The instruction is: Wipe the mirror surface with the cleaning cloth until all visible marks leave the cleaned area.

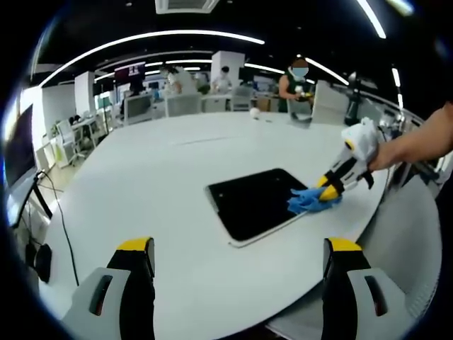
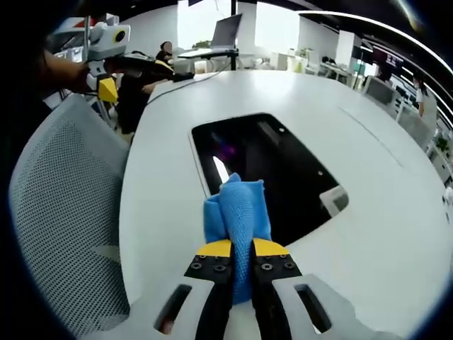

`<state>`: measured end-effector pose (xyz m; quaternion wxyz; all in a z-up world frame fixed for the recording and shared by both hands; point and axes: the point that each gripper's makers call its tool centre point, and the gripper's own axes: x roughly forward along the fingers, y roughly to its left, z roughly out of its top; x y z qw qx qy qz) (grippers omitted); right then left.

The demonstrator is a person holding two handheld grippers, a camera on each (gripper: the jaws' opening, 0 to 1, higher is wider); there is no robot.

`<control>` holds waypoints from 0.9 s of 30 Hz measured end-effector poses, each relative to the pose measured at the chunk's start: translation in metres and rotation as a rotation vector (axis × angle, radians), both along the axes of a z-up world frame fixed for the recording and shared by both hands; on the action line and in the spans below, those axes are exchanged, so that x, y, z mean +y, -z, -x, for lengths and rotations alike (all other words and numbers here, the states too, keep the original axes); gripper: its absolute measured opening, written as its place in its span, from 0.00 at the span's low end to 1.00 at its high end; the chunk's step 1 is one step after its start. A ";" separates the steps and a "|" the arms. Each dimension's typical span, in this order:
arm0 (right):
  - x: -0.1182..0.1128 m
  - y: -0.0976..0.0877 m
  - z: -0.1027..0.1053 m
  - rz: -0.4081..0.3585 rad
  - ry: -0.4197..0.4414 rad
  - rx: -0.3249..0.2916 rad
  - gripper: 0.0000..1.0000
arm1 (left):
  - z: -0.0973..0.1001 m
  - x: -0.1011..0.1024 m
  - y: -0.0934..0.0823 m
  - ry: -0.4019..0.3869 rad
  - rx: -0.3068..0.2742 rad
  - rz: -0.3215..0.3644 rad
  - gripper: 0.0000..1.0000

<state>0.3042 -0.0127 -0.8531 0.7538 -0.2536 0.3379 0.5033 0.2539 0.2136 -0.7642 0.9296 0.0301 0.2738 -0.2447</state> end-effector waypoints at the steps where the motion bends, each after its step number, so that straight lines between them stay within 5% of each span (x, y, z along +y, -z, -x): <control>1: 0.000 0.000 0.000 -0.001 -0.001 0.001 0.04 | 0.000 -0.001 0.000 -0.001 0.000 0.000 1.00; 27: -0.001 -0.001 -0.021 0.003 0.003 0.026 0.03 | 0.003 -0.011 0.010 0.035 0.032 0.021 1.00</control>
